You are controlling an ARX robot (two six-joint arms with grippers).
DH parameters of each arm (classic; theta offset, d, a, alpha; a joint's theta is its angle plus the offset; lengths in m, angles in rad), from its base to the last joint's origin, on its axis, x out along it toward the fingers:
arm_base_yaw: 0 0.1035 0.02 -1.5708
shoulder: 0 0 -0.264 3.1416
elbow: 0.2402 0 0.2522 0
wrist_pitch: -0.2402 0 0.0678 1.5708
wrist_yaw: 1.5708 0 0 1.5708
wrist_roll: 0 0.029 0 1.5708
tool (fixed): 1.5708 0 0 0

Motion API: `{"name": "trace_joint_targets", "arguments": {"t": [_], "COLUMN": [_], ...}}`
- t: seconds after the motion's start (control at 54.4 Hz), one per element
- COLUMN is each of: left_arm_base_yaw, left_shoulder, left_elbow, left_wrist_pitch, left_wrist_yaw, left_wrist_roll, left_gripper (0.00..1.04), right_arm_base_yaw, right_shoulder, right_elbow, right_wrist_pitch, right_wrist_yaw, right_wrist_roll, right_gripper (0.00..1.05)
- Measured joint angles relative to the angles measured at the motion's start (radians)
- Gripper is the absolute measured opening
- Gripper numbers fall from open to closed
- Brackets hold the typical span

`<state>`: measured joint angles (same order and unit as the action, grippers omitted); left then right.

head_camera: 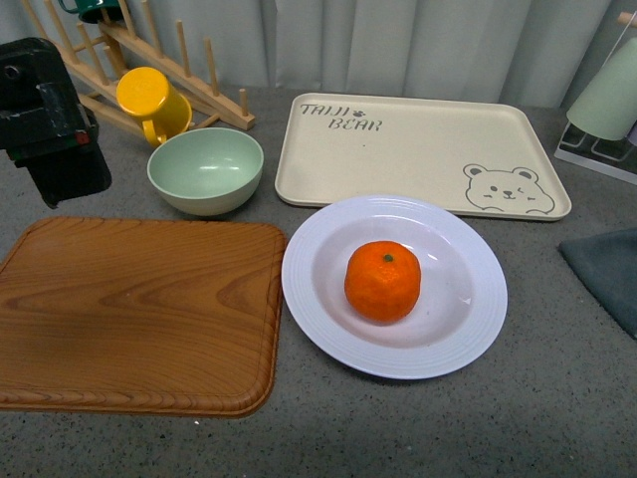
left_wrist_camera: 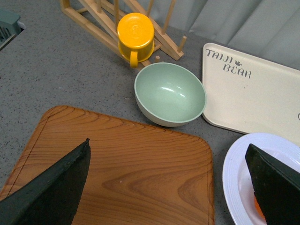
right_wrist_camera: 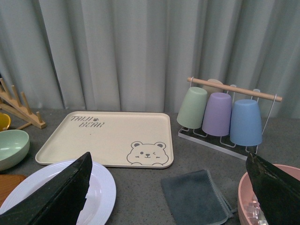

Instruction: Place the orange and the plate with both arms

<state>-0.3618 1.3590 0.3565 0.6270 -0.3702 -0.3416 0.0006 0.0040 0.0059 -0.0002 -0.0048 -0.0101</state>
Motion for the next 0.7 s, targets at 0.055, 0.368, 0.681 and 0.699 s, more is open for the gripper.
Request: {"name": "trace_joint_targets", "arguments": {"t": [0.055, 0.368, 0.681, 0.699], "left_arm_base_yaw": [0.006, 0.127, 0.229, 0.234], "left_shoulder": [0.026, -0.156, -0.443, -0.459], "left_elbow": [-0.031, -0.225, -0.313, -0.316], "left_wrist_pitch": [0.122, 0.434, 0.233, 0.219], "left_wrist_yaw": [0.020, 0.147, 0.246, 0.250], "left_wrist_roll": [0.055, 0.311, 0.332, 0.332], "left_gripper": [0.93, 0.40, 0.04, 0.04], "right_arm_base_yaw": [0.000, 0.000, 0.000, 0.000], "right_shoulder": [0.000, 0.000, 0.000, 0.000], "right_elbow": [0.000, 0.000, 0.000, 0.000], "right_wrist_pitch": [0.000, 0.000, 0.000, 0.000], "right_wrist_yaw": [0.000, 0.003, 0.003, 0.003], "right_wrist_roll": [0.000, 0.000, 0.000, 0.000], "right_gripper": [0.96, 0.96, 0.96, 0.96]}}
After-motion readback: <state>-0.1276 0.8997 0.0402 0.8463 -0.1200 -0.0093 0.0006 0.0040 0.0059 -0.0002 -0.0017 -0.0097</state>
